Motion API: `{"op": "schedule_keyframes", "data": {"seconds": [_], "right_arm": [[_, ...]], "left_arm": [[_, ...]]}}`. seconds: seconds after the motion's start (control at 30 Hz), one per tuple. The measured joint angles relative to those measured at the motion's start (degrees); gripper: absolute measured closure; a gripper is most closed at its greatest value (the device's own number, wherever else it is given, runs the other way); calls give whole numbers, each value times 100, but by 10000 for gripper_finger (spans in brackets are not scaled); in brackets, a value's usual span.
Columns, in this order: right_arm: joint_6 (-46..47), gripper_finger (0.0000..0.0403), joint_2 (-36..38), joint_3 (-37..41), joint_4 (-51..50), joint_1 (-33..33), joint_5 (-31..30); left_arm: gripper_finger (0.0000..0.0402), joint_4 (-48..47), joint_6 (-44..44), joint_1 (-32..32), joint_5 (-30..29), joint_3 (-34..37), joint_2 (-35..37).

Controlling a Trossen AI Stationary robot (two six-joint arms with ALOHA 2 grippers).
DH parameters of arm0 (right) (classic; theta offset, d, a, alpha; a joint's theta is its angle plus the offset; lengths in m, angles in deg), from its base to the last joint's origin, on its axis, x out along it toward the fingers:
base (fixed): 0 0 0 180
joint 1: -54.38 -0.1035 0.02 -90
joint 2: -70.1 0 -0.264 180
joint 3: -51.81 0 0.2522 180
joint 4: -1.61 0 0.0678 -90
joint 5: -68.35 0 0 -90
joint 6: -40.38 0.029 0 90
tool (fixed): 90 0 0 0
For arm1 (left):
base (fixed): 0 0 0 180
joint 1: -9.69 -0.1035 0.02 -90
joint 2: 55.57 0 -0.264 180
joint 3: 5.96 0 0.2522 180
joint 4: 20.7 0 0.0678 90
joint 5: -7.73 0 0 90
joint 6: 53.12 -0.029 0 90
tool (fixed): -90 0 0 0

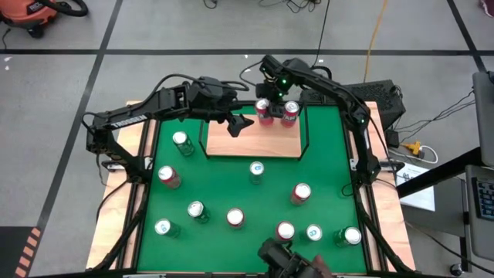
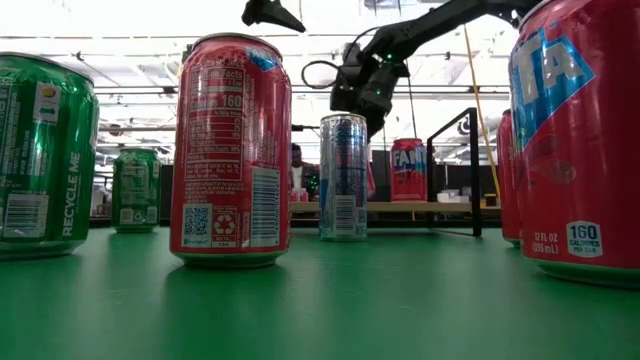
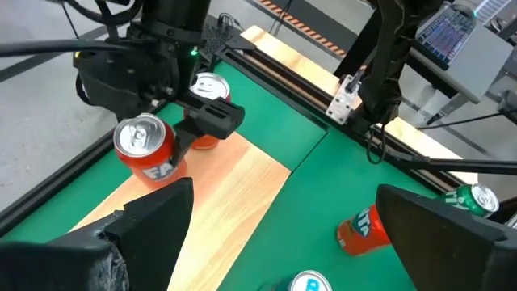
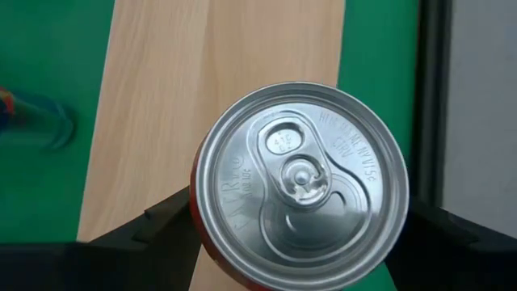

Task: Place canned beverage on shelf
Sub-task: Put the red soda can on the shelf

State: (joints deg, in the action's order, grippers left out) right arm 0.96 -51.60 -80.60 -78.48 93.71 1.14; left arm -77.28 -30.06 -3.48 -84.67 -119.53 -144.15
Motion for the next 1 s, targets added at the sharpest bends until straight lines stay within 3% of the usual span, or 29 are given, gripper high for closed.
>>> {"op": "schedule_keyframes", "data": {"seconds": [0.73, 1.0], "right_arm": [[-37, 106, -37, 0, 102, 7, -177], [-25, 75, -37, 0, 103, -2, -192]], "left_arm": [[13, -21, -417, 2, 86, 0, 0], [13, -21, -459, 2, 86, 0, 0]]}}
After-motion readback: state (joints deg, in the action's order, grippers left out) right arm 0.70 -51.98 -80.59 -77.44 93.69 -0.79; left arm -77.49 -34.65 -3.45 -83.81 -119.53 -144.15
